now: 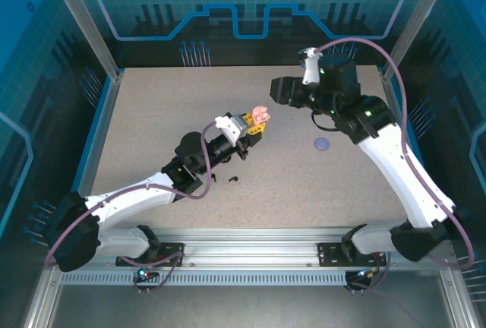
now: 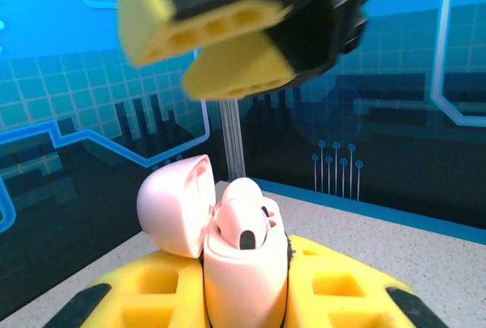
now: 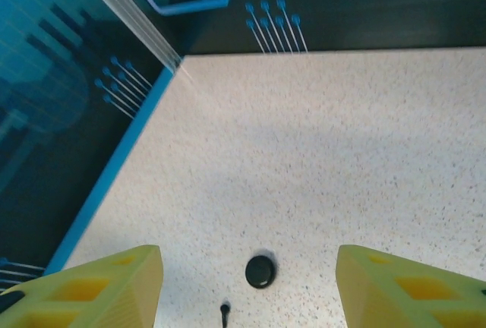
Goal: Insert the wireless bluetooth earbuds into the charging case
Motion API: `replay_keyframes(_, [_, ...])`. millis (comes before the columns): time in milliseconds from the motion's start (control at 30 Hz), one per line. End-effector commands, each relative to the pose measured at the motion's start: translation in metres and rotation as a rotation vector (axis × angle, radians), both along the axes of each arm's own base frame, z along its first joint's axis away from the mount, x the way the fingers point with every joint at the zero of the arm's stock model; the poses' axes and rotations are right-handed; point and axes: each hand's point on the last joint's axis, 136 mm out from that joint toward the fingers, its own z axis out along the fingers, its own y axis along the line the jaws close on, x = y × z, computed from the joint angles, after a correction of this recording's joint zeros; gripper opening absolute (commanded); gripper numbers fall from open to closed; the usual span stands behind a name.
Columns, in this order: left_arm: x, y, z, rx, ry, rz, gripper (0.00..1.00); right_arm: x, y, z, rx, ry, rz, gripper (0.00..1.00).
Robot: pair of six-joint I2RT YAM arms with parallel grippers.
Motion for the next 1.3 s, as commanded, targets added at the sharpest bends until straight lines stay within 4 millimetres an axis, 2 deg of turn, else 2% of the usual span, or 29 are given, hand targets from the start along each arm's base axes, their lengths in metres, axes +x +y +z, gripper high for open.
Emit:
replay_keyframes(0, [-0.008, 0.000, 0.004, -0.024, 0.015, -0.037, 0.00, 0.000, 0.008, -0.022, -0.055, 0.093, 0.063, 0.61])
replay_keyframes(167, [-0.006, -0.002, 0.005, -0.029, 0.018, -0.040, 0.00, 0.005, 0.022, -0.040, -0.081, 0.150, 0.104, 0.59])
replay_keyframes(333, [-0.001, -0.004, 0.005, -0.030, 0.018, -0.027, 0.00, -0.020, 0.024, -0.052, -0.124, 0.170, 0.136, 0.57])
replay_keyframes(500, [0.004, -0.003, 0.006, -0.030, 0.014, 0.000, 0.00, -0.055, 0.011, -0.065, -0.130, 0.191, 0.133, 0.56])
replay_keyframes(567, [0.005, -0.003, 0.005, -0.030, 0.018, 0.002, 0.00, -0.061, 0.003, -0.069, -0.121, 0.197, 0.110, 0.56])
replay_keyframes(633, [0.007, -0.003, 0.004, -0.032, 0.026, 0.007, 0.00, -0.061, -0.004, -0.070, -0.107, 0.190, 0.073, 0.56])
replay_keyframes(767, [0.011, -0.005, -0.006, -0.032, 0.075, 0.016, 0.00, -0.046, -0.028, -0.060, -0.044, 0.180, -0.051, 0.56])
replay_keyframes(867, [0.020, -0.011, -0.025, -0.012, 0.168, 0.024, 0.00, -0.035, -0.058, -0.061, 0.010, 0.189, -0.187, 0.60])
replay_keyframes(933, [0.028, -0.018, -0.044, 0.002, 0.259, 0.025, 0.00, -0.030, -0.078, -0.072, 0.021, 0.213, -0.270, 0.61])
replay_keyframes(1067, [0.039, -0.036, -0.078, -0.013, 0.436, 0.006, 0.00, -0.032, -0.111, -0.110, -0.006, 0.269, -0.400, 0.62])
replay_keyframes(1267, [0.060, -0.065, -0.131, -0.031, 0.734, 0.020, 0.00, -0.053, -0.151, -0.168, -0.009, 0.365, -0.535, 0.62])
